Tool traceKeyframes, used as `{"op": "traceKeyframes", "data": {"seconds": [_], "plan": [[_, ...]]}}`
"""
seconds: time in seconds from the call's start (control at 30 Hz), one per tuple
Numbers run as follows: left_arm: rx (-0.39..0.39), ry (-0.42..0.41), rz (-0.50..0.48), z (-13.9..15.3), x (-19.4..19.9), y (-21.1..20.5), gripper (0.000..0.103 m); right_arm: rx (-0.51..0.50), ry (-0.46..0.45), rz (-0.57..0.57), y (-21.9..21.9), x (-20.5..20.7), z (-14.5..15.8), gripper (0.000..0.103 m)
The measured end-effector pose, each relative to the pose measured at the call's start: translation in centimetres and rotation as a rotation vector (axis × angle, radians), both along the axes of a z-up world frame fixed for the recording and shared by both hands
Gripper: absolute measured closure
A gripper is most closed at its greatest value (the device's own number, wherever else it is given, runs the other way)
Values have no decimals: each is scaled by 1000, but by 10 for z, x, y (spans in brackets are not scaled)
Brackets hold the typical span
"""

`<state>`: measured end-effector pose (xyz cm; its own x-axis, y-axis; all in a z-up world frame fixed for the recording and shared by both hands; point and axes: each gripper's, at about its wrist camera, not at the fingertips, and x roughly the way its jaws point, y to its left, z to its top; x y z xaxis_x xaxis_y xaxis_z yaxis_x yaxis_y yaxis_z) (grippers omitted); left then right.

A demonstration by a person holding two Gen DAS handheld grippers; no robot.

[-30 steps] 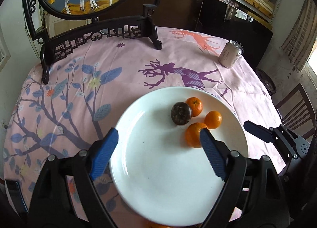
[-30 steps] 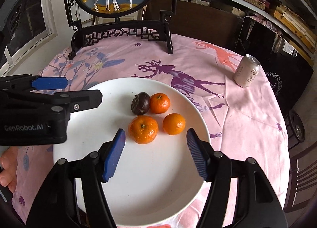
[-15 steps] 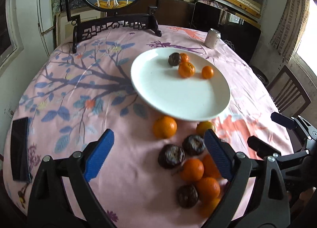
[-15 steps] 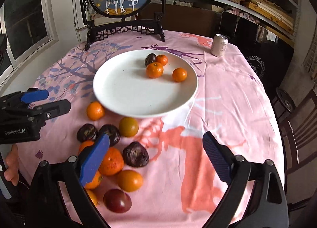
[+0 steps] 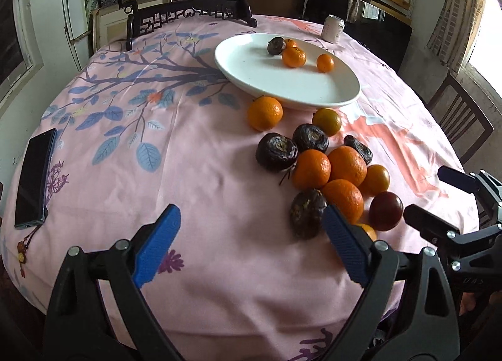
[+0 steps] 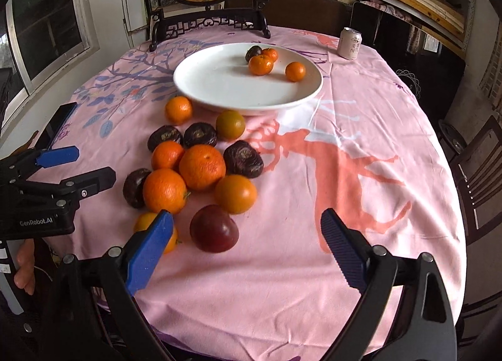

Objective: Organize fruits
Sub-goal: 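Grasp the red plum with the right gripper while the left grasps a passion fruit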

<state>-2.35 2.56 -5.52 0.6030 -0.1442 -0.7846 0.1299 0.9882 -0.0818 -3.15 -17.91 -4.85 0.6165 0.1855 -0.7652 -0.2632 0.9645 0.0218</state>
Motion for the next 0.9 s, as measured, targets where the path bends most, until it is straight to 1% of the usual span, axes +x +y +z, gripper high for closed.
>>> {"op": "traceKeyframes", "data": {"seconds": [0.03,0.1,0.2,0.27,0.3,0.33,0.37,0.5,0.63,0.7,0.77,0.8,0.83,0.87,0.9], "plan": [[2,2,-7,-1,-3,-2,9,15,1,4,-1,-2,-2,9],[6,8,-21,-4,-7,-6,9,33,21,14,-1,-4,-8,28],[1,29,-31,-9,-9,-8,9,51,58,33,1,1,-17,39],[-7,43,-23,-13,-8,-6,9,70,85,57,3,6,-24,43],[-12,49,-20,-15,-8,-5,9,80,103,74,6,8,-29,47],[-18,58,-19,-17,-7,-4,9,83,119,84,8,11,-34,53],[-20,67,-19,-20,-6,-4,9,102,143,97,10,15,-40,63],[7,76,-6,-26,-2,-5,9,99,116,90,11,8,-35,65],[35,73,-16,-32,3,-11,10,86,94,68,5,1,-27,65],[5,98,-38,-36,6,-13,10,88,92,55,0,1,-25,65],[14,88,-52,-38,8,-19,12,94,91,46,-4,1,-25,65],[1,86,-62,-37,10,-21,18,98,90,43,-6,1,-24,65],[-11,85,-67,-36,12,-22,35,100,89,40,-7,1,-24,65],[0,80,-72,-36,15,-24,44,102,88,39,-8,1,-24,65],[11,77,-76,-36,16,-27,56,104,89,38,-9,1,-24,65]]}}
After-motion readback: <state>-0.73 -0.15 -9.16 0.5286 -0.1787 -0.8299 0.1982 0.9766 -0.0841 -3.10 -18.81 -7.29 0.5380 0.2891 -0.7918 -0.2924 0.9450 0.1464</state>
